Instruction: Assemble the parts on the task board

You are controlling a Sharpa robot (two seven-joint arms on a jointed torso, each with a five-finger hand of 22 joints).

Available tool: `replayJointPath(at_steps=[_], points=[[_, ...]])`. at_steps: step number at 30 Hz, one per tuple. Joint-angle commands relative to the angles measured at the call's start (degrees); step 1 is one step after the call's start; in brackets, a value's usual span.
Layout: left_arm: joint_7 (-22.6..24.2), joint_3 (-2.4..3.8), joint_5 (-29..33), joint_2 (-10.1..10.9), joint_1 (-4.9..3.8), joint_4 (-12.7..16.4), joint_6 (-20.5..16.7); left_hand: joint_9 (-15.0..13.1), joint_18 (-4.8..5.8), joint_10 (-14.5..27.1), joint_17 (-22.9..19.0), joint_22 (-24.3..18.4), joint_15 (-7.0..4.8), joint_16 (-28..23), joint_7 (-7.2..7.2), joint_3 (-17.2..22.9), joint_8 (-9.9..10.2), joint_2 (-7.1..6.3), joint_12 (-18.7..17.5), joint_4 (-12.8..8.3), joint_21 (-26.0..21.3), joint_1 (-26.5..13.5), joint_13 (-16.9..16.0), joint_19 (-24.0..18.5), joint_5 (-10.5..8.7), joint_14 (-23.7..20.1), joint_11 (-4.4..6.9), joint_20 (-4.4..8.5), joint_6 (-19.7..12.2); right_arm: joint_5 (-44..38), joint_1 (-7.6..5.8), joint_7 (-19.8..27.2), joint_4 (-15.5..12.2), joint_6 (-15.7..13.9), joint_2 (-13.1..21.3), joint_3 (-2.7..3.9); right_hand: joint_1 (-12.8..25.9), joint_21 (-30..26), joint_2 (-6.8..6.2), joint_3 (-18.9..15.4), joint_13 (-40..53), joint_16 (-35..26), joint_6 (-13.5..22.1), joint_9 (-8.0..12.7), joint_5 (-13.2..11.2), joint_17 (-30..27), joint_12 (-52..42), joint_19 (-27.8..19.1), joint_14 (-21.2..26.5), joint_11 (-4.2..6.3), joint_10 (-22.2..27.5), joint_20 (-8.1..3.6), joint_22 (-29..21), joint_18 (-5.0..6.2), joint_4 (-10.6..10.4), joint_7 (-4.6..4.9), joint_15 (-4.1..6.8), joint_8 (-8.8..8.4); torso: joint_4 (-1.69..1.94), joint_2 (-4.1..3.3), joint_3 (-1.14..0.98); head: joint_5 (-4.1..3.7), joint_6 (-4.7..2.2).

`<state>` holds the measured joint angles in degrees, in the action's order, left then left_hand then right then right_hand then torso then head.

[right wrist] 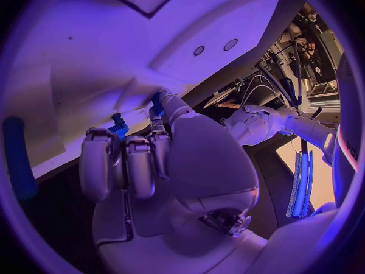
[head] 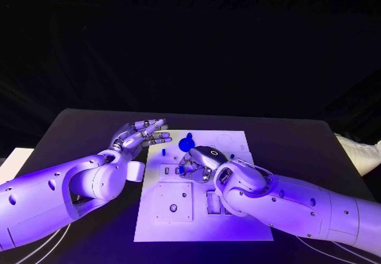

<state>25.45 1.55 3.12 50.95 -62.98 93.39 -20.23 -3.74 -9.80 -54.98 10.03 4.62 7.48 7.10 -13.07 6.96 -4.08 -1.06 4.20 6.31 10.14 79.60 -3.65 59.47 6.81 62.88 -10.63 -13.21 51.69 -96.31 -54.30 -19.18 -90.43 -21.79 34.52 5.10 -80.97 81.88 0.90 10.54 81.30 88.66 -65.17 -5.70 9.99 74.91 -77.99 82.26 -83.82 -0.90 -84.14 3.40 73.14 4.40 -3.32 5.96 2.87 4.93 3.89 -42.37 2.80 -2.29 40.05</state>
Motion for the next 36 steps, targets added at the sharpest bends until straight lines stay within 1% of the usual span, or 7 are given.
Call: replayJointPath(at_steps=[1, 3, 13, 21, 26, 32, 36], points=[[0.46, 0.03, 0.00, -0.12, -0.01, 0.06, 1.24, 0.07, -0.42, 0.12, 0.05, -0.08, 0.19, -0.33, -0.51, 0.08, 0.38, 0.67, -0.16, -0.36, -0.34, 0.10, 0.08, 0.20, -0.18, -0.40, -0.15, -0.19, -0.08, -3.10, 0.30, -1.75, -0.07, 0.96, 0.32, -0.14, 0.60, -0.03, 0.64, 0.36, 0.74, -0.27, -0.96, -0.10, 0.42, 11.73, -0.10, -0.01, -5.47, 0.29, -0.83, -0.52, -0.08, -0.90, -0.15, -0.63, 0.41, 0.31, -0.03, 0.01, -0.06, -0.04, 0.13], [0.45, 0.03, 0.00, -0.12, -0.01, 0.04, 1.26, 0.07, -0.42, 0.12, 0.05, -0.08, 0.19, -0.33, -0.51, 0.08, 0.38, 0.67, -0.16, -0.36, -0.34, 0.10, 0.08, 0.20, -0.18, -0.40, -0.15, -0.19, -0.08, -3.48, 0.34, -2.02, -0.26, 0.97, 0.49, -0.14, 0.61, -0.03, 0.62, 0.36, 0.75, -0.26, -0.95, -0.10, 0.42, 11.74, -0.11, -0.01, -5.48, 0.29, -0.84, -0.52, -0.08, -0.90, -0.14, -0.64, 0.41, 0.31, -0.05, 0.01, -0.09, -0.04, 0.20], [0.39, 0.02, 0.00, -0.14, 0.00, 0.03, 1.34, 0.07, -0.42, 0.12, 0.05, -0.08, 0.19, -0.33, -0.51, 0.08, 0.38, 0.67, -0.16, -0.36, -0.34, 0.10, 0.08, 0.20, -0.18, -0.40, -0.15, -0.19, -0.08, -4.48, 0.40, -3.61, -0.27, 1.97, 0.70, -0.13, 0.75, -0.04, 0.48, 0.37, 0.74, -0.28, -1.00, -0.11, 0.45, 11.71, -0.08, -0.01, -5.47, 0.29, -0.83, -0.52, -0.09, -0.89, -0.13, -0.64, 0.41, 0.31, -0.01, 0.04, -0.03, -0.24, 0.31], [0.36, 0.01, 0.00, -0.16, 0.01, 0.06, 1.33, 0.07, -0.42, 0.12, 0.05, -0.08, 0.19, -0.33, -0.51, 0.08, 0.38, 0.67, -0.16, -0.36, -0.34, 0.10, 0.08, 0.20, -0.18, -0.40, -0.15, -0.19, -0.08, -3.65, 0.40, -3.96, 0.36, 4.03, 0.17, -0.13, 2.04, -0.13, -0.34, 0.27, 0.57, -0.36, -0.77, -0.05, 0.22, 11.59, 0.22, -0.03, -5.45, 0.20, -0.71, -0.50, -0.21, -0.88, -0.44, -0.50, 0.35, -0.01, -0.11, 0.06, 0.03, -0.20, 0.35], [0.35, 0.01, 0.00, -0.16, 0.01, 0.10, 1.32, 0.07, -0.42, 0.12, 0.05, -0.08, 0.19, -0.33, -0.51, 0.08, 0.38, 0.67, -0.16, -0.36, -0.34, 0.10, 0.08, 0.20, -0.18, -0.40, -0.15, -0.19, -0.08, -3.27, 0.39, -4.27, 0.78, 5.28, -0.27, -0.14, 2.92, -0.19, -0.86, 0.21, 0.38, -0.45, -0.29, 0.08, 0.09, 11.42, 0.56, -0.04, -5.41, 0.02, -0.54, -0.43, -0.26, -0.88, -0.78, -0.27, 0.23, -0.42, -0.05, 0.09, 0.03, -0.25, 0.41], [0.31, 0.01, 0.00, -0.15, 0.01, 0.12, 1.30, 0.07, -0.42, 0.12, 0.05, -0.08, 0.19, -0.33, -0.51, 0.08, 0.38, 0.67, -0.16, -0.36, -0.34, 0.10, 0.08, 0.20, -0.18, -0.40, -0.15, -0.19, -0.08, -3.07, 0.39, -4.50, 1.10, 6.10, -0.53, -0.15, 3.34, -0.22, -1.13, 0.22, 0.30, -0.50, 0.01, 0.17, 0.04, 11.33, 0.71, -0.06, -5.40, -0.09, -0.46, -0.36, -0.30, -0.87, -0.94, -0.13, 0.14, -0.67, 0.00, 0.06, 0.05, -0.32, 0.45], [0.29, 0.01, 0.00, -0.18, 0.01, 0.06, 1.30, 0.07, -0.42, 0.12, 0.05, -0.08, 0.19, -0.33, -0.51, 0.08, 0.38, 0.67, -0.16, -0.36, -0.34, 0.10, 0.08, 0.20, -0.18, -0.40, -0.15, -0.19, -0.08, -2.98, 0.38, -4.56, 1.19, 6.50, -0.60, -0.15, 3.58, -0.28, -1.34, 0.22, 0.22, -0.53, 0.18, 0.22, 0.01, 11.28, 0.85, -0.10, -5.39, -0.17, -0.39, -0.31, -0.39, -0.86, -1.03, -0.04, 0.08, -0.80, -0.05, 0.09, 0.04, -0.27, 0.46]])
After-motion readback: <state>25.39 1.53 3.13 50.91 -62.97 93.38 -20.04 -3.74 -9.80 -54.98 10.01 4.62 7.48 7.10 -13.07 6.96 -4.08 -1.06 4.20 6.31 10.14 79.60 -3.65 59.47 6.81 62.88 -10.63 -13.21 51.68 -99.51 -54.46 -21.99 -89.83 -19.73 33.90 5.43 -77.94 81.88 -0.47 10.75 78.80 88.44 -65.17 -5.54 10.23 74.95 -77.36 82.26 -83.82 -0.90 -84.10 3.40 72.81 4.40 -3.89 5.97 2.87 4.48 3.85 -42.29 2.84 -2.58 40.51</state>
